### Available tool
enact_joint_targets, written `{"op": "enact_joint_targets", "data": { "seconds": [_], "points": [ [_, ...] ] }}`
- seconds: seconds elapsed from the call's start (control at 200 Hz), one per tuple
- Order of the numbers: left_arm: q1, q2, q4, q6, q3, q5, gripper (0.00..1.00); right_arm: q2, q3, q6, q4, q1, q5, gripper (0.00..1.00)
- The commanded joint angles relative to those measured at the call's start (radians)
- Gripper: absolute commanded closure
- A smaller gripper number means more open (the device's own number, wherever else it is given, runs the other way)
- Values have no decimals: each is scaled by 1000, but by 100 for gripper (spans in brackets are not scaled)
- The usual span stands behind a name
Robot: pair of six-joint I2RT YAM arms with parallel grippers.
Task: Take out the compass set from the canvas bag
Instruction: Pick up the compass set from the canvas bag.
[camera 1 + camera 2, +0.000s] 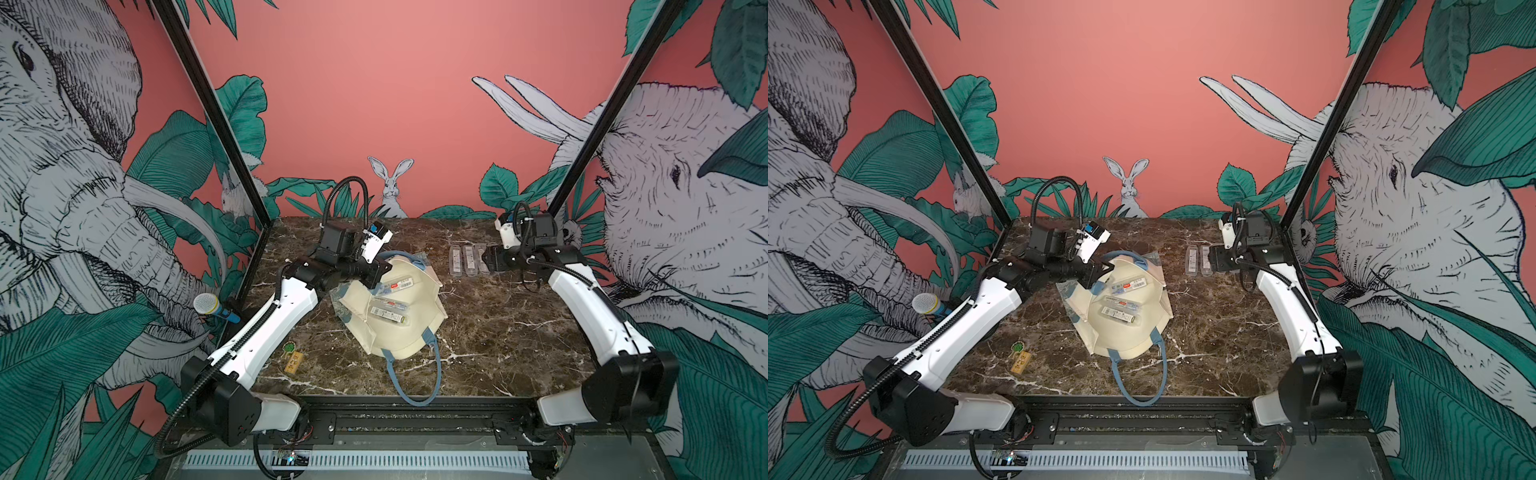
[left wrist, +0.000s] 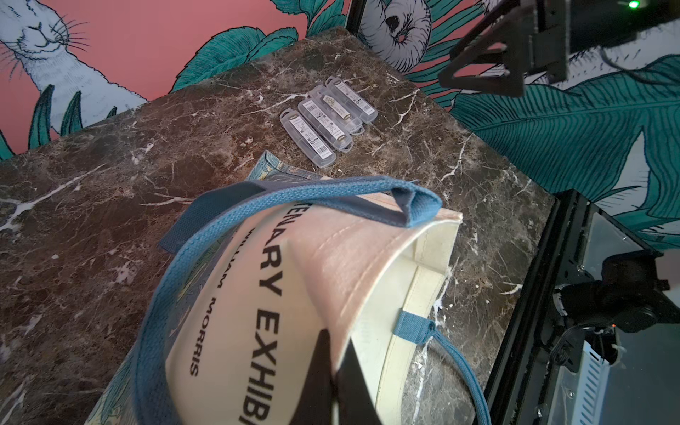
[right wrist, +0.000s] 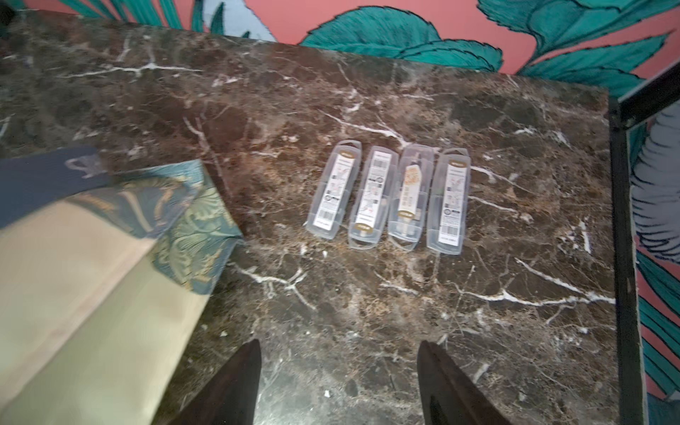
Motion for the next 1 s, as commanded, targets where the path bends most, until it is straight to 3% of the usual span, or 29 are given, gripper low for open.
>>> {"op": "enact_joint_targets", "data": {
  "seconds": [0.0,0.315,0.445,0.625,0.795,0.99],
  "points": [
    [-2,-32,22,9,3,4,100,-79,-27,-32,-31,63,-14,30],
    [-3,-32,2,3,-1,-3,100,-246,-28,-166,-48,316,-22,27],
    [-3,-43,2,-12,-4,-8,100,-298,-113,-183,16,419,-11,24],
    [-3,-41,-21,-25,19,-17,100,-301,-153,-197,90,505,-1,23],
    [-3,-25,-44,-29,42,-17,100,-295,-168,-221,102,524,-29,22],
    [-3,-38,-32,-38,35,-23,100,-291,-256,-182,214,643,-31,31]
  ]
}}
